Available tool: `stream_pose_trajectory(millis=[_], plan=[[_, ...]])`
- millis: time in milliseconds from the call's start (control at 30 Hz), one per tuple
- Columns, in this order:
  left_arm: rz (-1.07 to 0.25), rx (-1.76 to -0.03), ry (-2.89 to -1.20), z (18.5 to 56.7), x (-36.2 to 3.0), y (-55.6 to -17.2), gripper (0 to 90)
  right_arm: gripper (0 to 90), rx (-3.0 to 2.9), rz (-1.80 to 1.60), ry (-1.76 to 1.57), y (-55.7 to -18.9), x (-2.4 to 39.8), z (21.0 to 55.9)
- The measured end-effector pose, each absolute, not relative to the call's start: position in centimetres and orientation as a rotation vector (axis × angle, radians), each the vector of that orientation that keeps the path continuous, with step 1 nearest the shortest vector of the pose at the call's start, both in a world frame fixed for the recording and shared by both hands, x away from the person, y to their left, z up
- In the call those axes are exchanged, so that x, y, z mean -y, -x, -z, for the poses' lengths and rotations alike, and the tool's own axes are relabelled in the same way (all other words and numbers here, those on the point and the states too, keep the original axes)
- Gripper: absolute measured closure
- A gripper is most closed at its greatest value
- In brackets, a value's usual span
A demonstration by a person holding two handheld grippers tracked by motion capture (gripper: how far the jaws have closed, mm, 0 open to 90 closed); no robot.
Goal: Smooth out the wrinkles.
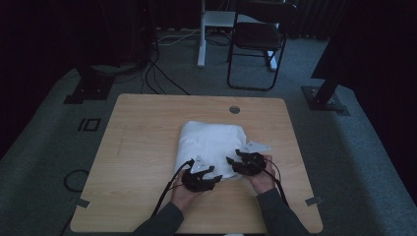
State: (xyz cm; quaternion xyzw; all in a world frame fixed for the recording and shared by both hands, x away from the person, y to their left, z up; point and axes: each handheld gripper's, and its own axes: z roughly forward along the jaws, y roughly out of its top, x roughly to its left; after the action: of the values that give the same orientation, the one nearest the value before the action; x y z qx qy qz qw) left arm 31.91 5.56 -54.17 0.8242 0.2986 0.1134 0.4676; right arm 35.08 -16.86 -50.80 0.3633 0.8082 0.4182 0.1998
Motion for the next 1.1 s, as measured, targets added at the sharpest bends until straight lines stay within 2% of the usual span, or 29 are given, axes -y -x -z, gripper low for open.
stream_pose_trajectory(millis=[133,267,1100], plan=[[-0.281,-0.726,-2.026,54.3,-5.6,-31.9,50.4,48.6,-2.322,-1.121,-1.079,-35.2,16.5,54.1],[-0.286,-0.727,-2.021,54.5,-5.5,-32.0,50.4,48.1,-2.332,-1.114,-1.113,-36.2,16.2,55.1],[-0.324,-0.846,-1.985,54.4,-7.0,-36.0,50.4,47.7,-2.353,-1.156,-1.128,-41.6,14.5,55.4]])
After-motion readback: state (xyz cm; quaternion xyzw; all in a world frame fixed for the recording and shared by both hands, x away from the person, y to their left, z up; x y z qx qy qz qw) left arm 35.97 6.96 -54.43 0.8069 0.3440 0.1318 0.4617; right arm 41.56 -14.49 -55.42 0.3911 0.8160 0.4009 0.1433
